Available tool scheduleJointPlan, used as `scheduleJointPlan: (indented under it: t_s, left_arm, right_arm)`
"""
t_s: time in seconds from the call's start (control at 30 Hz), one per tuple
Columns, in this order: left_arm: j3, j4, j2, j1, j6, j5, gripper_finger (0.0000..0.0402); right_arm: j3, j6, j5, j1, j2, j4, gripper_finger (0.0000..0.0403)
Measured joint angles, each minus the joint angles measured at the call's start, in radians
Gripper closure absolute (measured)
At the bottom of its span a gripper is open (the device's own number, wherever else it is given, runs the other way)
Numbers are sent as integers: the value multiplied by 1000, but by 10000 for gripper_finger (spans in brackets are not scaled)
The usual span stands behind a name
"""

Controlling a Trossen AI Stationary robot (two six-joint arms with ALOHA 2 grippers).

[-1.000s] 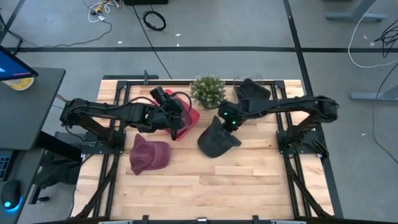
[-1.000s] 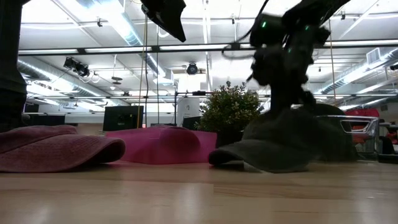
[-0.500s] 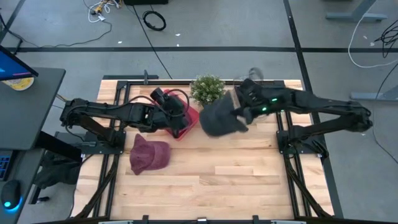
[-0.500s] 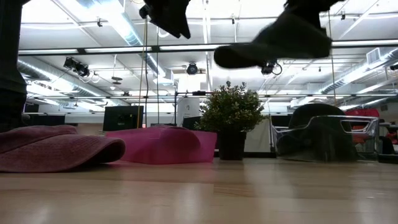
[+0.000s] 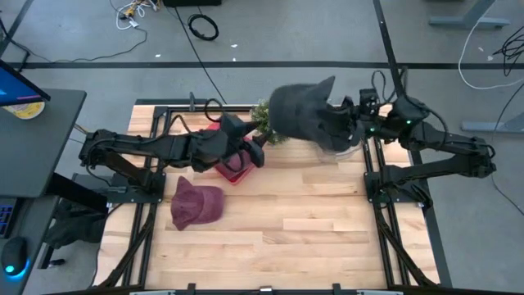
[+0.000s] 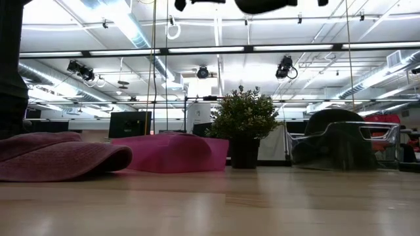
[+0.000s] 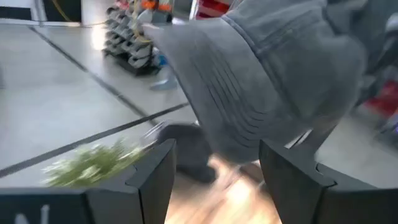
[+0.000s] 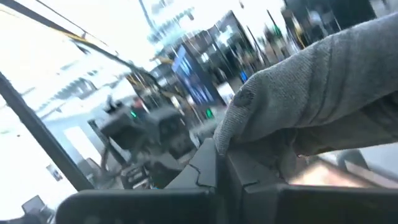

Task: Pick & Place hat
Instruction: Put the black cap into the transparent bin

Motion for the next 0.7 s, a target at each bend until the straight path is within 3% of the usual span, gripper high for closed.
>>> scheduleJointPlan:
  t_s: [0.3, 0.53, 0.7]
  left_arm:
    - [0, 253, 0, 19, -173, 21, 170]
    - [0, 459, 0, 61, -254, 165, 170]
    - [0, 540, 0, 80, -306, 174, 170]
  right_arm:
    - [0, -98, -11, 0, 1, 240, 403]
    - [0, -124, -29, 0, 6, 384, 403]
    - [0, -135, -28, 0, 8, 484, 403]
